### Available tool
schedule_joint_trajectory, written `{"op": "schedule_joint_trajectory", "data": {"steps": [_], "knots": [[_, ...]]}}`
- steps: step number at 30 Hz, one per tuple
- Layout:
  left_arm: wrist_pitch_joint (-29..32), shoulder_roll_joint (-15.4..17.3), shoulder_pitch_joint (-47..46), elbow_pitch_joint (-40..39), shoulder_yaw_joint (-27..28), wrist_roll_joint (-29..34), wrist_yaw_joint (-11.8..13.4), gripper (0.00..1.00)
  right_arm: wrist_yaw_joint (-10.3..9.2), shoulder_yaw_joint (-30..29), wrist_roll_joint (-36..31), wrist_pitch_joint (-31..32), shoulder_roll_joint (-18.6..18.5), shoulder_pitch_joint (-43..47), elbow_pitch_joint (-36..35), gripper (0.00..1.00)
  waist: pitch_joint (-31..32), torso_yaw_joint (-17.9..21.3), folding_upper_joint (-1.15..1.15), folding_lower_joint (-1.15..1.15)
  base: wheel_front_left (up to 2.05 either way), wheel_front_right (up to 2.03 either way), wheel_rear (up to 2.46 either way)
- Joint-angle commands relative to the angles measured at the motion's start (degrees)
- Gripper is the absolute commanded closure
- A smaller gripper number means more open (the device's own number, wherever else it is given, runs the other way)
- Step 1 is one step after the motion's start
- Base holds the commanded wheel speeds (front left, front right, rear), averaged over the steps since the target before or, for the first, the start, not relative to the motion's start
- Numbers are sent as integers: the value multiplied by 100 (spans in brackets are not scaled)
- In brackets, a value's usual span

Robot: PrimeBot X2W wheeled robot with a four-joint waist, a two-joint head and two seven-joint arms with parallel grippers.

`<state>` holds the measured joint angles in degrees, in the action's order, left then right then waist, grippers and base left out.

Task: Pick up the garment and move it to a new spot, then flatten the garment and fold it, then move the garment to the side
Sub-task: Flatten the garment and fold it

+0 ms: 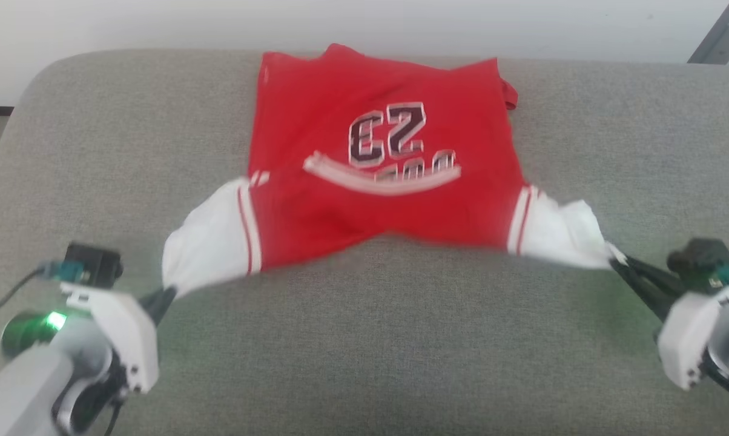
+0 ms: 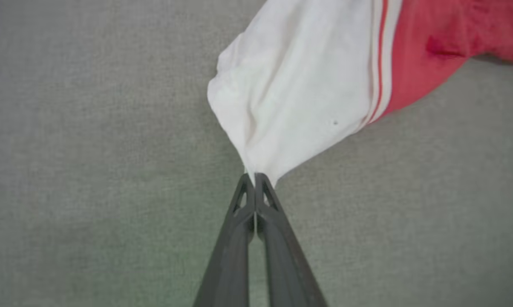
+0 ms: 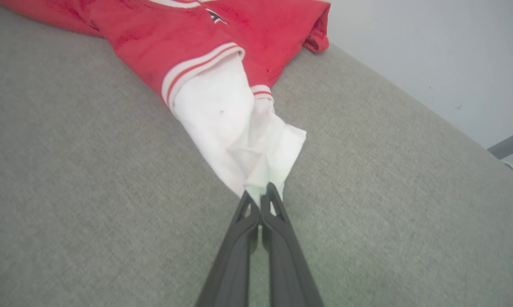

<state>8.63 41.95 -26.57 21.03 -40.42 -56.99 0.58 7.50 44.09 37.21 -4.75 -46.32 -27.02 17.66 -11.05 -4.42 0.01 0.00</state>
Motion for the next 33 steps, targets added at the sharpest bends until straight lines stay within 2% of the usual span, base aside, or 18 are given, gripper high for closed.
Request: {"op": "schedule_joint_trajectory", "data": {"steps": [1,6,13,20,25,32,33], "knots": [[47,101,210,-135,19,-49,144,100,-1,-23,-24,33,-92,121,-66,100,-21,5,-1,0,0,0,0],[256,451,759,-533,10,-71,743,100,-1,-158,61,127,-294,538,-206,100,-56,4,-1,0,0,0,0],[363,554,1261,-1037,142,-443,1104,100,-1,-149,507,569,-386,1031,-491,100,-89,0,-1,0,0,0,0],[568,673,1564,-1466,140,-587,1390,100,-1,206,1551,1521,-737,1579,-1162,100,-131,-26,-1,0,0,0,0],[617,737,1642,-1688,170,-658,1522,100,-1,233,1999,1985,-992,1872,-1461,100,-188,-43,-1,0,0,0,0],[623,700,1610,-1838,139,-604,1593,100,-3,45,2154,2202,-859,2059,-1381,100,-283,-83,-1,0,0,0,0],[611,679,1585,-1849,135,-595,1594,100,-7,-2,2141,2236,-827,2070,-1316,84,-292,-92,-1,0,0,0,0]]}}
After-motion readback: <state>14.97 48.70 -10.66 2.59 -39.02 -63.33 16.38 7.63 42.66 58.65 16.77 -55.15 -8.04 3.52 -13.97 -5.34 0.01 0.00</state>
